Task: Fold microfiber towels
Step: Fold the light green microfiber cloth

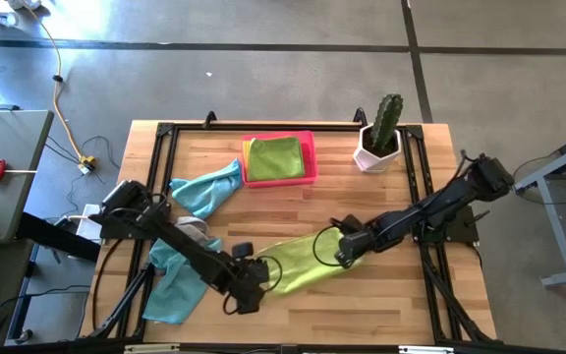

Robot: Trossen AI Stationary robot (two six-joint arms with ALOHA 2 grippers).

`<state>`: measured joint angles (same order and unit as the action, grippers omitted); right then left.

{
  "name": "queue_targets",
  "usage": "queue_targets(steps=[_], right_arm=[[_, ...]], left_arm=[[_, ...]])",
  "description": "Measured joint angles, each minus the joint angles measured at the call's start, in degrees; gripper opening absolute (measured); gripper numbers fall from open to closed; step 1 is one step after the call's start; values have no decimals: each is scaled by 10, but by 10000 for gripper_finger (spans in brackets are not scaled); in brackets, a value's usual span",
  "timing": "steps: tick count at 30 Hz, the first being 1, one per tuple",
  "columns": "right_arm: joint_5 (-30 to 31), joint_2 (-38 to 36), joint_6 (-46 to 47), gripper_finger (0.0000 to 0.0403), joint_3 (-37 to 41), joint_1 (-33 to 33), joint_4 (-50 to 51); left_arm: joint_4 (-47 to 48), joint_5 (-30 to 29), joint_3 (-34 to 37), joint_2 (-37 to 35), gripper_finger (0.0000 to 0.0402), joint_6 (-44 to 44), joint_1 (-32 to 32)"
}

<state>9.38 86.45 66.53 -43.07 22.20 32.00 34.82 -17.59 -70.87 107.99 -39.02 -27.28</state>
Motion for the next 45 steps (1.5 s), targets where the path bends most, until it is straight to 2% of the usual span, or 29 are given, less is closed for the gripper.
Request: queue_targets(steps=[5,10,14,19,22,26,38,45], right_arm=[[5,0,5,2,-70,0,193],[6,1,29,2,-139,0,294],[6,1,32,2,-174,0,276],[5,11,54,2,-198,0,207],[5,30,55,2,-213,0,162],[-2,70,55,2,-236,0,123],[-11,199,20,2,-362,0,122],[-9,244,15,10,-385,-4,113]], left_arm=[[1,4,0,0,126,-26,-20],[0,4,0,0,126,-32,-36],[0,3,-1,0,126,-34,-42],[0,2,-1,-1,126,-18,-47],[0,-1,-1,-1,126,5,-48],[0,-32,-1,-1,126,30,-48],[1,-86,-1,-1,126,87,-47],[1,-111,-1,-1,126,104,-46]])
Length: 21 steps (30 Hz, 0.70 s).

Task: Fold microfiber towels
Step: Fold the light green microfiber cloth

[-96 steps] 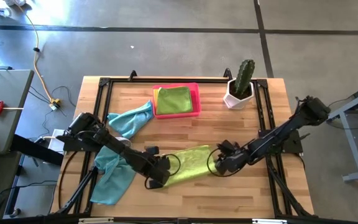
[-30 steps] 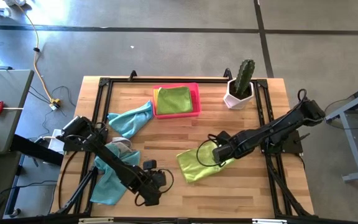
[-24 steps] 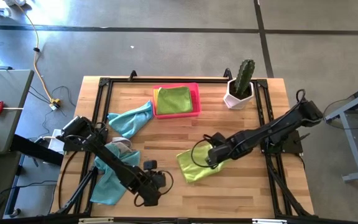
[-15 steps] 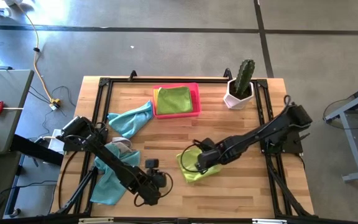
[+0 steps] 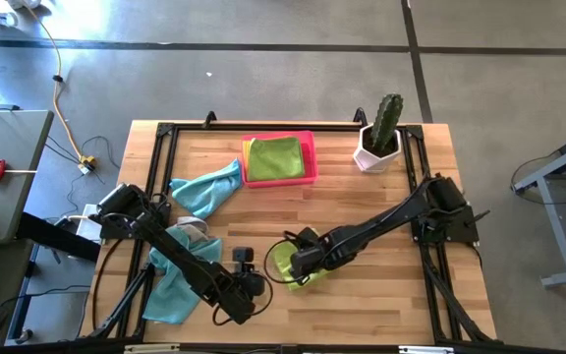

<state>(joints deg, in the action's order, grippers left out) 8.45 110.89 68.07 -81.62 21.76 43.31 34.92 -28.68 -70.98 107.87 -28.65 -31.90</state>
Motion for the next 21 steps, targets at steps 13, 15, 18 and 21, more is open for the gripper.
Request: queue_targets(steps=[13,15,18,21], right_arm=[[40,5,0,13,-1,0,-57],[50,5,-2,18,-1,0,-70],[54,5,0,26,-1,0,-88],[62,5,0,30,-1,0,-100]], left_arm=[[-35,-59,56,-1,126,-1,25],[-41,-58,59,0,126,-1,25],[-66,-57,67,0,126,3,29],[-95,-63,76,0,126,9,36]])
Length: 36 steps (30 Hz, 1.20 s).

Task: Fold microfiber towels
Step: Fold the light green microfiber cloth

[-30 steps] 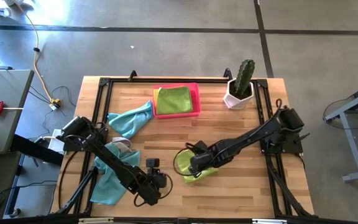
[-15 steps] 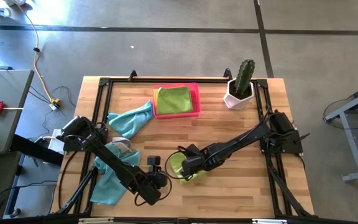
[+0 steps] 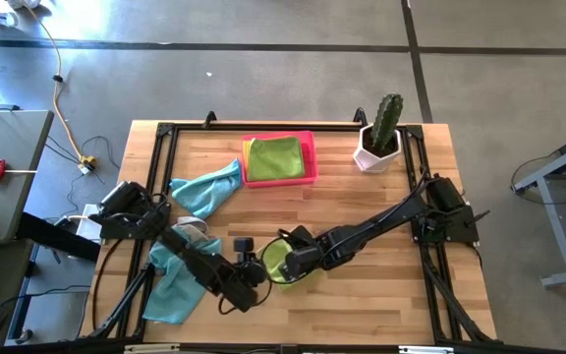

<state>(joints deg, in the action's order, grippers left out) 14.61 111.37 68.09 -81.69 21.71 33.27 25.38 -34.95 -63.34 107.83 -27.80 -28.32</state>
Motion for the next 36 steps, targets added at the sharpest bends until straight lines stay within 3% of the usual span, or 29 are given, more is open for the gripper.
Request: queue_targets(steps=[14,24,36], right_arm=[[-1,0,-14,30,0,0,-70],[14,17,-28,31,0,-7,-111],[-11,49,-74,31,1,-11,-157]], left_arm=[[-73,21,71,0,126,-6,35],[-79,26,74,0,126,-5,39],[-75,27,74,0,126,-5,39]])
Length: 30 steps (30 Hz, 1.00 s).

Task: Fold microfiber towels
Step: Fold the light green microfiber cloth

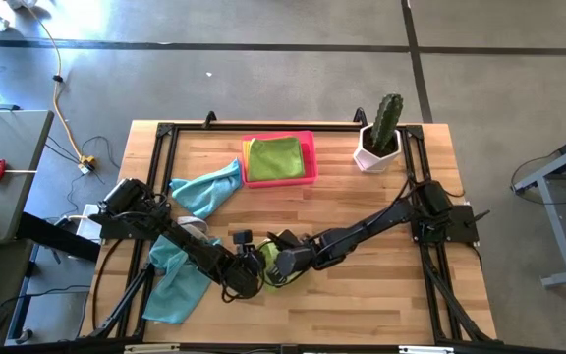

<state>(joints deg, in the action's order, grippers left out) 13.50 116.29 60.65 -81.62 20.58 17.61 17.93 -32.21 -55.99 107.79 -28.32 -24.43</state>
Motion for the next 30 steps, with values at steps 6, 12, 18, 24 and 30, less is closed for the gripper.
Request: queue_targets(steps=[6,12,18,24,30], right_arm=[[-3,0,-56,52,0,0,-20],[-42,-1,-98,131,0,0,-28],[-118,-25,-144,173,0,1,-46],[-70,-35,-203,169,-1,14,41],[-44,-35,-311,167,-1,30,141]], left_arm=[[0,0,0,0,126,0,0],[1,8,0,0,126,0,0],[3,11,0,0,126,-1,-4],[33,31,1,-17,126,-5,-9],[71,53,1,-82,126,-50,-16]])
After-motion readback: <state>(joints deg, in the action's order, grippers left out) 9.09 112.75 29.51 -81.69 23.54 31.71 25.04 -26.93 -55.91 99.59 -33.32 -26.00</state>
